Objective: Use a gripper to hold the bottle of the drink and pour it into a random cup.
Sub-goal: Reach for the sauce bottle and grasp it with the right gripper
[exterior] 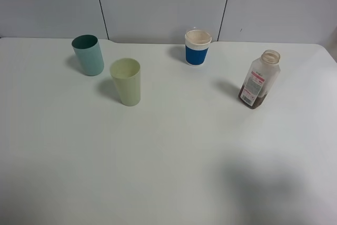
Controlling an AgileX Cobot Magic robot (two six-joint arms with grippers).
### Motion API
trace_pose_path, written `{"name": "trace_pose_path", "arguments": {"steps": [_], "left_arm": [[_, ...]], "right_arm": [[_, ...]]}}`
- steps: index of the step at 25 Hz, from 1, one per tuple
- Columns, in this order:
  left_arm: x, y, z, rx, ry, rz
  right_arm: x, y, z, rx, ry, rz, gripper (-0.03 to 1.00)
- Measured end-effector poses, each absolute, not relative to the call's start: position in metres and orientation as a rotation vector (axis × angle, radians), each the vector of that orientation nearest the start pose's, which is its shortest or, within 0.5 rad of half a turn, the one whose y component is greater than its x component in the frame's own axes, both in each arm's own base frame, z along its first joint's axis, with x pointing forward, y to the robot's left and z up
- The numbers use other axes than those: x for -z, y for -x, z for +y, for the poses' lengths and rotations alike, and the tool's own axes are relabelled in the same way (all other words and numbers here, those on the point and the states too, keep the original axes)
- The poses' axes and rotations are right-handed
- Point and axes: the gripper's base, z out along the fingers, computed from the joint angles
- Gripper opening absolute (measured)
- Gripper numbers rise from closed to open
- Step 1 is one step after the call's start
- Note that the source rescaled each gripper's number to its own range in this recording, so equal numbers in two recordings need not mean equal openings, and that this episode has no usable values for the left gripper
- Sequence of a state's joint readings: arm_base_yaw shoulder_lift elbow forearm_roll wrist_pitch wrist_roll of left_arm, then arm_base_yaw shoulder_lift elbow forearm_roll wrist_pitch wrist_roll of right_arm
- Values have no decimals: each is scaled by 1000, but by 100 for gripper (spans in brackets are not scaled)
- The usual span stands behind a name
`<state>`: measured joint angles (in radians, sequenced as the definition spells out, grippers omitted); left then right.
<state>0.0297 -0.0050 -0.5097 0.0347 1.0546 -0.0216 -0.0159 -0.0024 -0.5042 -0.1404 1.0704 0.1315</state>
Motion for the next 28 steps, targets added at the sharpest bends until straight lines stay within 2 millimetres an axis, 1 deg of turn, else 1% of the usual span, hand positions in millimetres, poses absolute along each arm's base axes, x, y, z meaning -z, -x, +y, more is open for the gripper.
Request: {"name": "trace_pose_path", "arguments": {"steps": [3, 9, 14, 16, 20, 24, 26, 28], "left_arm": [[-280, 7, 3, -46, 54, 2023], [-280, 7, 3, -46, 54, 2023], [-280, 7, 3, -46, 54, 2023], [-280, 7, 3, -46, 54, 2023], [-280, 7, 3, -46, 54, 2023], [-280, 7, 3, -46, 54, 2023], [-280, 7, 3, -46, 54, 2023], [-280, 7, 3, -46, 54, 2023]], "right_arm": [[-278, -1, -11, 100, -158, 2082, 100], [-274, -36, -11, 125, -121, 2313, 100], [-268, -61, -9, 121, -53, 2463, 100], [-273, -70, -7, 102, -34, 2449, 100], [-295, -92, -3, 47, -26, 2333, 100], [-309, -111, -1, 37, -8, 2286, 100], [-310, -121, 1, 35, 7, 2289, 100], [-307, -131, 2, 27, 13, 2312, 100]]}}
